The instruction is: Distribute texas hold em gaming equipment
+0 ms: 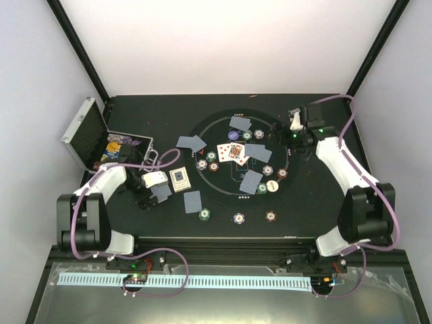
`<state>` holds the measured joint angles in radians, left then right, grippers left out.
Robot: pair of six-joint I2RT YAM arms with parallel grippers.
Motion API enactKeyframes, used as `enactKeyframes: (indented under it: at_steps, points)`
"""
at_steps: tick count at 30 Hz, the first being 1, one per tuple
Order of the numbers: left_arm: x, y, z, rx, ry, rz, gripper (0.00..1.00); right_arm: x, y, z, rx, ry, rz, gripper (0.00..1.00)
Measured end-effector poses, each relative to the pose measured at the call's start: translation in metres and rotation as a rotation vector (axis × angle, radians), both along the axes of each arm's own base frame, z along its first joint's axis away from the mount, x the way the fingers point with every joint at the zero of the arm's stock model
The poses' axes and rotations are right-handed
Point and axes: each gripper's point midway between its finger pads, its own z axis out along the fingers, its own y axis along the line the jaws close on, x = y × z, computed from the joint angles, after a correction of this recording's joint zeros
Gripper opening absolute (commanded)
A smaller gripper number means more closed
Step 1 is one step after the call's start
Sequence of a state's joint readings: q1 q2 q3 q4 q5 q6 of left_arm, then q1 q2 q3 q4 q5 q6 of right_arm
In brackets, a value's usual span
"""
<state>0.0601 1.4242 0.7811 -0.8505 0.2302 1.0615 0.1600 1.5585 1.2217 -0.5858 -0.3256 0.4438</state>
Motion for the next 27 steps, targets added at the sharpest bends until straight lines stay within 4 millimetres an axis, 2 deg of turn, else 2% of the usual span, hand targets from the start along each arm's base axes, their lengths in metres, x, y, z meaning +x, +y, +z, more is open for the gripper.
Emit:
enactKeyframes:
  at_steps: [4, 5, 8, 10, 12, 14, 16, 19, 21, 24, 27]
  points:
    - [0.001, -0.003, 0.024, -0.021, -0.062, 0.034, 0.99, -0.013, -0.014, 0.028, -0.045, -0.094, -0.032, 1.00]
    - [0.007, -0.004, 0.036, -0.037, -0.099, 0.060, 0.99, -0.016, -0.020, 0.035, -0.061, -0.120, -0.050, 1.00]
    - [0.036, -0.008, 0.074, -0.090, -0.229, 0.157, 0.99, -0.023, -0.047, 0.052, -0.134, -0.209, -0.145, 1.00]
    - [0.063, -0.012, 0.104, -0.164, -0.352, 0.251, 0.99, -0.027, -0.070, 0.056, -0.206, -0.249, -0.235, 1.00]
    - [0.084, -0.015, 0.127, -0.252, -0.459, 0.344, 0.99, -0.028, -0.094, 0.054, -0.295, -0.291, -0.333, 1.00]
    - [0.100, -0.017, 0.139, -0.340, -0.559, 0.423, 0.99, -0.033, -0.120, 0.042, -0.404, -0.337, -0.428, 1.00]
    - [0.105, -0.018, 0.131, -0.420, -0.622, 0.496, 0.99, -0.043, -0.143, 0.019, -0.520, -0.363, -0.498, 1.00]
    - [0.102, -0.017, 0.095, -0.503, -0.663, 0.598, 0.99, -0.062, -0.167, -0.021, -0.664, -0.385, -0.546, 1.00]
    - [0.098, -0.015, 0.075, -0.533, -0.682, 0.646, 0.99, -0.071, -0.174, -0.038, -0.714, -0.416, -0.560, 1.00]
    - [0.097, -0.011, 0.063, -0.572, -0.740, 0.690, 0.99, -0.074, -0.181, -0.042, -0.729, -0.483, -0.600, 1.00]
    - [0.106, -0.005, 0.079, -0.600, -0.850, 0.709, 0.99, -0.064, -0.181, -0.032, -0.705, -0.582, -0.643, 1.00]
